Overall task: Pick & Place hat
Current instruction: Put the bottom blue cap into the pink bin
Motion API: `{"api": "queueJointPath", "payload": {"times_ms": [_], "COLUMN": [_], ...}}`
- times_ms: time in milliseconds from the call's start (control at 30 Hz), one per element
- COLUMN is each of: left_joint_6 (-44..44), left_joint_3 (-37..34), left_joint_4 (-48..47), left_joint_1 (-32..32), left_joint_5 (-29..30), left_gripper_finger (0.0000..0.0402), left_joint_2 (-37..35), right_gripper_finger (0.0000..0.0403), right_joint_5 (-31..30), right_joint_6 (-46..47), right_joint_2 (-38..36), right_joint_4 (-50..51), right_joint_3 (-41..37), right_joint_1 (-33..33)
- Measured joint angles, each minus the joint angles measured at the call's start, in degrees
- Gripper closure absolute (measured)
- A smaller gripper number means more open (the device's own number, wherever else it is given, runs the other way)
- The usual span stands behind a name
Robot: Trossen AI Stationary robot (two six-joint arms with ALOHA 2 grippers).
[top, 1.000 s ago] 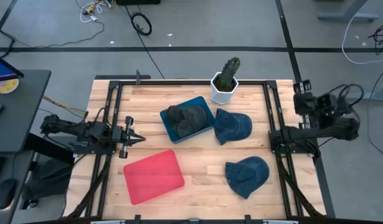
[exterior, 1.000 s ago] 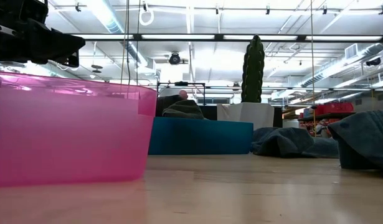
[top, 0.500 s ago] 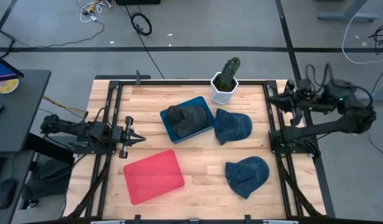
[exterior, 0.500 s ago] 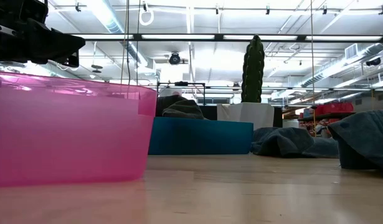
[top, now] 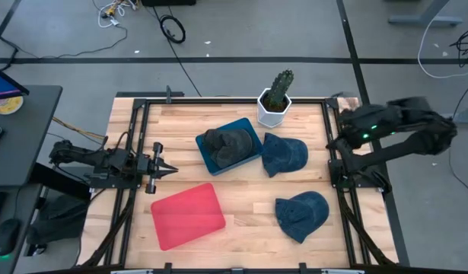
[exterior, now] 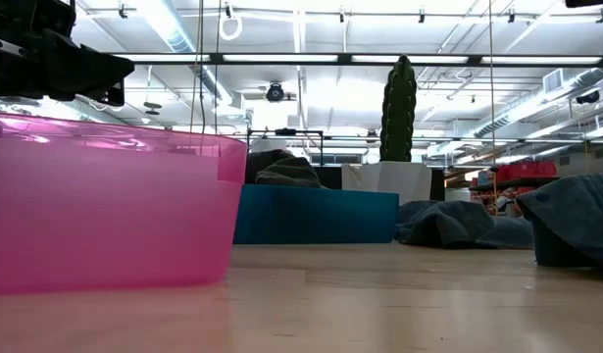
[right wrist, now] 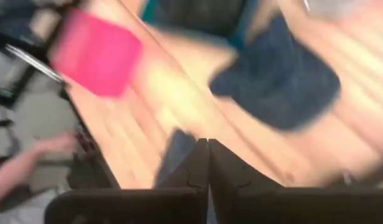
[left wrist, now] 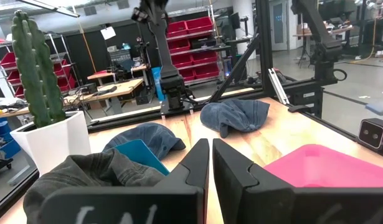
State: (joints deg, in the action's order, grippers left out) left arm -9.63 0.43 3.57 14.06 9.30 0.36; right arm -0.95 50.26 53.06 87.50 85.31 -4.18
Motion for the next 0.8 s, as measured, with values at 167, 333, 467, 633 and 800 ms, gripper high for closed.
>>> {"api": "queueJointPath", "payload": {"times_ms": [167, 333, 467, 633, 800], "left_joint_6": [-0.02, -0.01, -0.02, -0.02, -0.02], "left_joint_3": [0.00, 0.00, 0.00, 0.00, 0.00], "left_joint_4": [0.00, -0.02, 0.00, -0.02, -0.02], "left_joint_1": [-0.02, -0.02, 0.00, -0.02, 0.00], "left_joint_5": [0.02, 0.00, 0.00, 0.01, 0.00], "left_gripper_finger": [0.0376, 0.0376, 0.0376, 0.0376, 0.0376], "left_joint_2": [-0.02, -0.02, -0.02, -0.02, 0.00], "right_gripper_finger": [0.0395, 0.0395, 0.0395, 0.0397, 0.0394], "right_joint_5": [0.03, -0.05, 0.07, -1.90, -4.94], "right_joint_6": [7.30, 15.16, 20.25, 28.02, 36.30], "right_joint_2": [6.11, 13.66, 20.45, 26.23, 28.20], "right_joint_4": [2.19, -0.55, -4.34, -3.64, -7.02], "right_joint_3": [0.03, 0.03, 0.03, 0.02, 0.03], "right_joint_1": [-6.03, -15.95, -24.27, -33.08, -40.07]}}
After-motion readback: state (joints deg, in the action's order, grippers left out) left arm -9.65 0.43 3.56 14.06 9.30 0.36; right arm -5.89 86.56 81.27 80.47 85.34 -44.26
